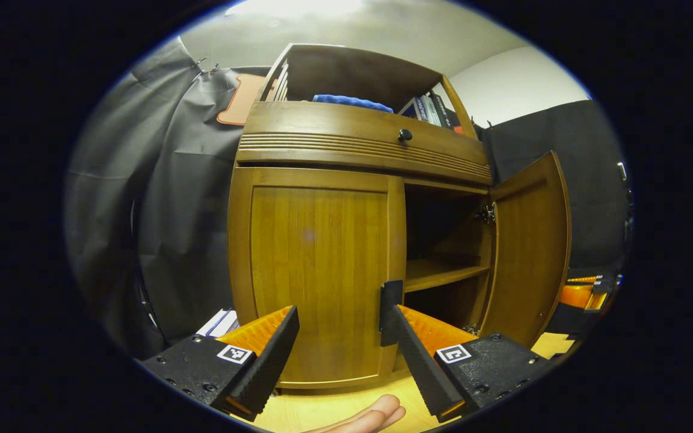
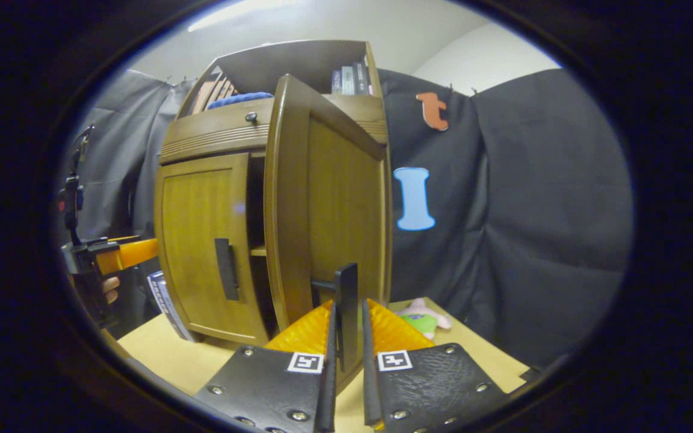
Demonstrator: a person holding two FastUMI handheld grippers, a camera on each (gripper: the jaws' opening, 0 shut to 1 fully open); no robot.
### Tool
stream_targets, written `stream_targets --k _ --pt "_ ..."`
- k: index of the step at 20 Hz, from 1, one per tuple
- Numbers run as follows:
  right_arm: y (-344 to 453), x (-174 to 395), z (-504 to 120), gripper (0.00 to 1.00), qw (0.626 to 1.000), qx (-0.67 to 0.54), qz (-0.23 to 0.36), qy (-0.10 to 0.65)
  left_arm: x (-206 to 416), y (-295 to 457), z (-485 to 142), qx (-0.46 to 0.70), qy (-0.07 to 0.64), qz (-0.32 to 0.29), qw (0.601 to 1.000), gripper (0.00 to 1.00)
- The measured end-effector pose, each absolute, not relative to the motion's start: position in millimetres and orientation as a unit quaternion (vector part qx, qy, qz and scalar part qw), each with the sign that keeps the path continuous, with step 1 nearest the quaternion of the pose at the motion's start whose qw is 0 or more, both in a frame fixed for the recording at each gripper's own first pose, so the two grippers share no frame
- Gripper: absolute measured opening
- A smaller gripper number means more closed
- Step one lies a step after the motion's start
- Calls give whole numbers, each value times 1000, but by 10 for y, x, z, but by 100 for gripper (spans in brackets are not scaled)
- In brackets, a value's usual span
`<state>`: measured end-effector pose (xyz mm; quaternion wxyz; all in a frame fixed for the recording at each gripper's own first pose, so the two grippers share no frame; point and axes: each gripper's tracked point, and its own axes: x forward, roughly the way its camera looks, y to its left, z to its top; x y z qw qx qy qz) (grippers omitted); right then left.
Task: Open the right door of the double-door shoe cabinet with the right hand, and open the left door with the left hand.
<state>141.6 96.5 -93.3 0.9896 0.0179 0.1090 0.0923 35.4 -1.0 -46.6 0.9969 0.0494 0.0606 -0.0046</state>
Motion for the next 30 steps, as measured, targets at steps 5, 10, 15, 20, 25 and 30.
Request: stream_targets --k 5,10,15,20,25,30 --pt "613 1472 -820 0 994 4 56 97 350 -48 -482 51 61 -12 997 92" --pt "18 1623 -863 1 995 -25 16 91 349 -63 -491 51 63 -12 997 92" --pt "-238 1791 -921 5 992 26 64 101 366 -95 -507 57 64 -12 996 92" --pt "-470 1992 -958 1 986 30 114 122 402 -153 -579 66 69 -12 995 92" --pt "-558 2031 -965 1 983 18 149 111 449 -257 -604 66 63 -20 996 93" --pt "-558 2013 -972 2 984 22 142 105 508 -210 -691 61 72 2 996 93"
